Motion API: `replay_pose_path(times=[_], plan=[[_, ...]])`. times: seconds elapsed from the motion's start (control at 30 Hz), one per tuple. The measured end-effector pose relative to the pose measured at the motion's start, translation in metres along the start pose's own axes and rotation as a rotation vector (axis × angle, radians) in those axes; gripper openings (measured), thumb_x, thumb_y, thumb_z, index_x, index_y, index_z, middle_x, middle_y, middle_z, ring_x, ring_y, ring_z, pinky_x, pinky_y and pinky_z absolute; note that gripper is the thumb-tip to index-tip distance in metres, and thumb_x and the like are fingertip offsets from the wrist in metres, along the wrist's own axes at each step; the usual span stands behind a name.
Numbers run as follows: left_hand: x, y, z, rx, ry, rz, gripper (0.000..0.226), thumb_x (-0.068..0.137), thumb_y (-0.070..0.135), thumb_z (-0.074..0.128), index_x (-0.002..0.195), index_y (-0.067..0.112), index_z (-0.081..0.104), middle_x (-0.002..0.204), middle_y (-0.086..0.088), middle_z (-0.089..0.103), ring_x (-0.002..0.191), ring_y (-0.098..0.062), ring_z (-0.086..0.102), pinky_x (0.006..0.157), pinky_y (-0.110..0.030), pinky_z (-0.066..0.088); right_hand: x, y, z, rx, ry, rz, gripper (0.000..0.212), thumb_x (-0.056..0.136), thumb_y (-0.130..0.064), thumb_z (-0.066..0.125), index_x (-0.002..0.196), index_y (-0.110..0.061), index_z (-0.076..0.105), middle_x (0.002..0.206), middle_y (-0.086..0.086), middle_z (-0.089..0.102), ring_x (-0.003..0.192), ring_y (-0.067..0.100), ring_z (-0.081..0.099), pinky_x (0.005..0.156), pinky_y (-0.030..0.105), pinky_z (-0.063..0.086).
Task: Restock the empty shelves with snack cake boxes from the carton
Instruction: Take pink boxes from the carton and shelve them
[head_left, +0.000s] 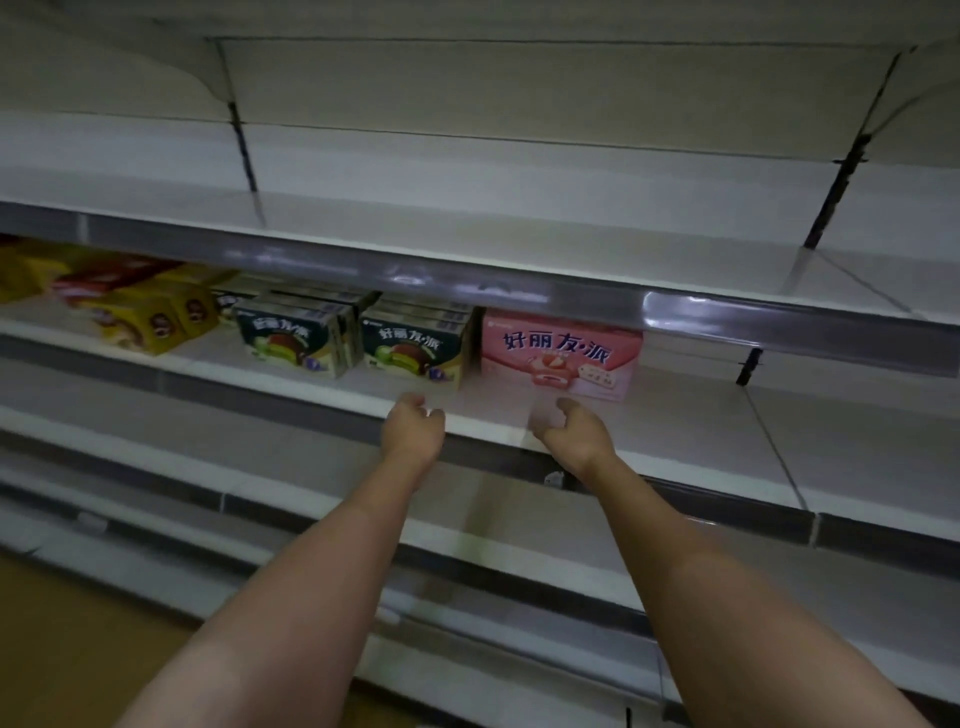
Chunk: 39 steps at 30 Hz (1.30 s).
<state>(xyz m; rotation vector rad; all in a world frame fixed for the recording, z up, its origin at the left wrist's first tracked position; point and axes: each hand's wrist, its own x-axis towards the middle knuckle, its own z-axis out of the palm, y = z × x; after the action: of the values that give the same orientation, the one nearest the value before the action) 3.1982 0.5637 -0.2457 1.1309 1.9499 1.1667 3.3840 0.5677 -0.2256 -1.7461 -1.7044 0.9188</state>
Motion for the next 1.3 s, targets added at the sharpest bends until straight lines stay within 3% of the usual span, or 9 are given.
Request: replay_pose_path(times=[0.27,0.4,0.57,0.7,0.83,1.07,1.3], plan=[[-0.065,-0.093,-0.105,-0.001,0.197,-0.179,0.031,0.093,0.012,0.054,0.122,0.004,0.055,0.119,-0.012,0.059,0.114,-0.032,0.054,0.100,-0.035,0.043,-0.052,-0.036,0.074,0.004,-0.183,-0.120,0.060,0.093,-0.029,0.056,0.145,-0.011,0.035,0.150,0.010,0.037,0.135,0.029,0.038,0.111,0.036,0.033],[-0.098,-0.146,-0.171,-0.001,0.298,-0.301,0.031,0.095,0.012,0.050,0.125,0.007,0.055,0.121,-0.014,0.058,0.104,-0.031,0.055,0.085,-0.031,0.044,-0.087,-0.054,0.136,-0.020,-0.328,-0.133,0.060,0.092,-0.027,0.058,0.145,-0.007,0.036,0.150,0.011,0.038,0.135,0.029,0.039,0.111,0.034,0.032],[-0.139,-0.212,-0.253,-0.057,0.464,-0.442,0.028,0.092,0.005,0.055,0.119,-0.001,0.058,0.120,-0.019,0.060,0.108,-0.034,0.055,0.089,-0.033,0.044,-0.136,-0.076,0.220,-0.124,-0.540,-0.204,0.043,0.093,-0.026,0.057,0.133,-0.017,0.045,0.129,0.007,0.049,0.119,0.023,0.050,0.092,0.027,0.039],[-0.175,-0.259,-0.321,-0.092,0.574,-0.541,0.031,0.092,0.000,0.054,0.122,-0.005,0.056,0.122,-0.023,0.058,0.109,-0.035,0.054,0.087,-0.033,0.043,-0.183,-0.108,0.289,-0.152,-0.677,-0.206,0.058,0.095,-0.031,0.054,0.146,-0.014,0.032,0.149,0.008,0.037,0.134,0.027,0.039,0.108,0.036,0.035],[-0.207,-0.303,-0.389,-0.065,0.650,-0.661,0.029,0.093,0.009,0.054,0.121,0.005,0.056,0.115,-0.014,0.059,0.102,-0.031,0.055,0.082,-0.032,0.042,-0.230,-0.144,0.353,-0.199,-0.750,-0.265,0.060,0.094,-0.030,0.055,0.147,-0.014,0.032,0.150,0.008,0.037,0.134,0.027,0.040,0.107,0.036,0.036],[-0.265,-0.374,-0.483,-0.058,0.778,-0.755,0.017,0.093,0.013,0.052,0.108,0.011,0.059,0.117,-0.012,0.062,0.107,-0.031,0.056,0.081,-0.030,0.041,-0.303,-0.194,0.465,-0.306,-0.917,-0.390,0.060,0.093,-0.027,0.057,0.146,-0.012,0.033,0.149,0.008,0.039,0.133,0.026,0.041,0.109,0.038,0.037],[-0.307,-0.439,-0.544,-0.101,0.862,-0.901,0.030,0.096,0.017,0.052,0.125,0.011,0.054,0.123,-0.010,0.058,0.090,-0.022,0.049,0.076,-0.027,0.039,-0.352,-0.235,0.560,-0.355,-1.070,-0.454,0.059,0.094,-0.024,0.057,0.146,-0.010,0.033,0.151,0.008,0.036,0.137,0.025,0.036,0.111,0.034,0.033]])
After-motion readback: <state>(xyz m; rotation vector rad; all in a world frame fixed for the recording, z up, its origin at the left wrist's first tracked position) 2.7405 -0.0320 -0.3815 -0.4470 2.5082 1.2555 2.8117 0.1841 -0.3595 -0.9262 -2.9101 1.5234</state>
